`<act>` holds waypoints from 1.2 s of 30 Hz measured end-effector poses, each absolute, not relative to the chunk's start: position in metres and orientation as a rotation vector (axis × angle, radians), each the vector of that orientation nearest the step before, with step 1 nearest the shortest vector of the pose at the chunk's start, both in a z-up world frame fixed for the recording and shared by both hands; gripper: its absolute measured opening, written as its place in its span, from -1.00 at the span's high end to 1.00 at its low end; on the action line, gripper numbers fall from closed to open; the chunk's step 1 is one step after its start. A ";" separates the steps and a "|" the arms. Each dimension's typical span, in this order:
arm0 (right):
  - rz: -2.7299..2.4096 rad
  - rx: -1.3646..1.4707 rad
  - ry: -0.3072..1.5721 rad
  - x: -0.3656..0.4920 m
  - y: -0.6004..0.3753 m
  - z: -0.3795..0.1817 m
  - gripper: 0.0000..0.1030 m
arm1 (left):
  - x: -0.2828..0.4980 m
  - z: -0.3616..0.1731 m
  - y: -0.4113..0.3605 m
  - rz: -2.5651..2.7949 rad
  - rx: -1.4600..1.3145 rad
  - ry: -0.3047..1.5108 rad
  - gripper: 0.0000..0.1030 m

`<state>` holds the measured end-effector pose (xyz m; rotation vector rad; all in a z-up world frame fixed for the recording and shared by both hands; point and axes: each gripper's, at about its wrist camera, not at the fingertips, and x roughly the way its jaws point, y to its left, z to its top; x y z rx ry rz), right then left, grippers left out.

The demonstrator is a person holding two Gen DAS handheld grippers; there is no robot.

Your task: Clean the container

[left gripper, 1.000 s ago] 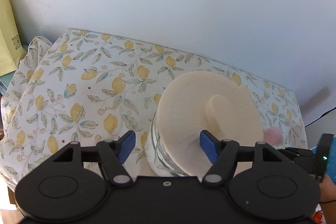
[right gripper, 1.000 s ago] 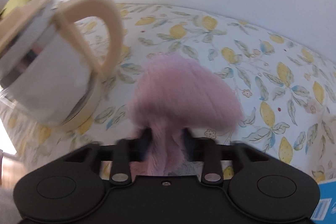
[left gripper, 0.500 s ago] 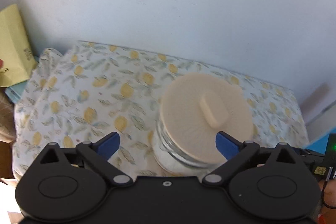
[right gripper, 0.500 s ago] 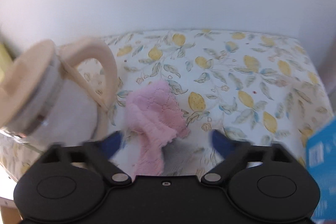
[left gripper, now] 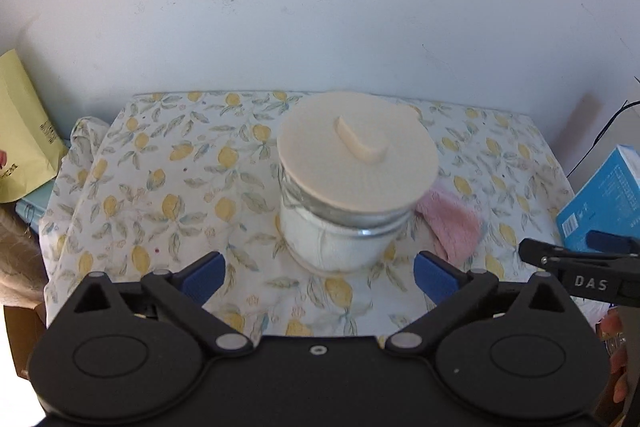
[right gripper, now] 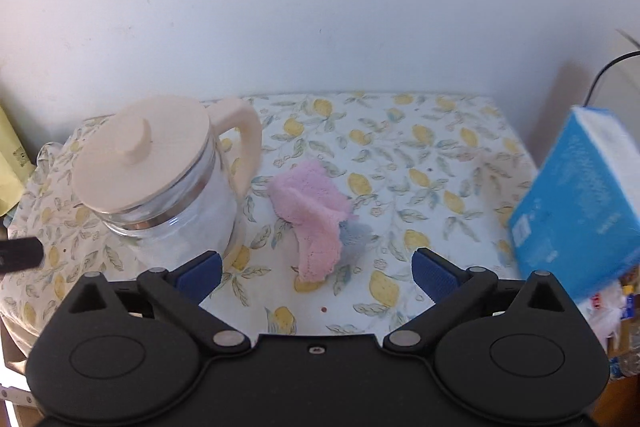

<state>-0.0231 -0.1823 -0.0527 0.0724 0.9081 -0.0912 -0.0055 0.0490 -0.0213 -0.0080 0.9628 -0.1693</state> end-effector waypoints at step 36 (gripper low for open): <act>-0.047 0.099 0.995 -0.072 -0.215 -0.019 -1.00 | -0.057 -0.006 -0.018 -0.061 0.045 1.025 -0.99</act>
